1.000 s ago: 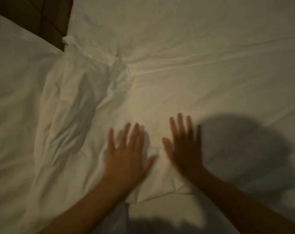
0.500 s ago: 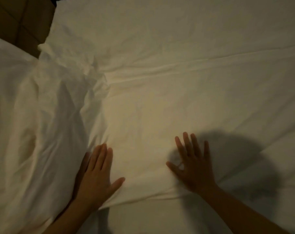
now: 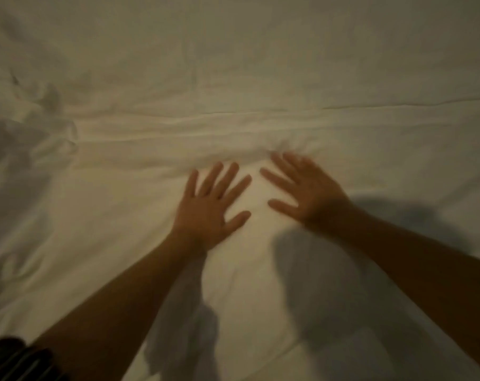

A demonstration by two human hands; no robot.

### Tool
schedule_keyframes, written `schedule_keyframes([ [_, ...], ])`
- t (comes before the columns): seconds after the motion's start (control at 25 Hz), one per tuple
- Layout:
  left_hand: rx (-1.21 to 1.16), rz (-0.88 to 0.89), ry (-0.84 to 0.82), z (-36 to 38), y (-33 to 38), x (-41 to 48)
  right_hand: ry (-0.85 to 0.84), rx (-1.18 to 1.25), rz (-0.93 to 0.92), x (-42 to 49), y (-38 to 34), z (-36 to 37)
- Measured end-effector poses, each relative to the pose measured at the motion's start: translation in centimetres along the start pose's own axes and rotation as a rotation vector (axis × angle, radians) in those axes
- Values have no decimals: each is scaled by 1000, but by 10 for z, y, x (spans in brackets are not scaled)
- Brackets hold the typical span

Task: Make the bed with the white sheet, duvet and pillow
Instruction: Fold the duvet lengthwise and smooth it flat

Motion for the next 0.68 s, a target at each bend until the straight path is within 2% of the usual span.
schedule_keyframes([
  [0.12,-8,-320,52,-9,-64,25,-3,-55,276,13,100,-5],
  [0.2,-49,-499,63,-25,-79,17,-26,11,362,16,112,-18],
  [0.24,-61,-463,98,-34,-61,8,-5,64,316,14,90,-26],
  [0.28,-66,-333,121,-36,-31,-1,16,83,236,10,58,-31],
  [0.36,-66,-19,21,-16,49,-37,28,118,19,-22,-14,-35],
  [0.4,-63,53,-44,-1,69,-58,-26,116,-68,-47,-41,-28],
  [0.48,-36,9,-82,16,48,-71,-121,60,-75,-87,-40,-6],
  [0.6,-17,-227,-71,14,-20,-73,-143,6,221,-113,35,-2],
  [0.68,-81,-334,-128,14,-34,-85,-131,35,389,-135,48,-18],
])
Point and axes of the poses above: each hand's wrist, its own x-axis towards the middle knuckle, its own z-axis out of the palm, y = z × x, the point moved 8 cm from there along x, towards the middle knuckle, and after that the axes turned 9 degrees about -y, right-handed, at the moved point
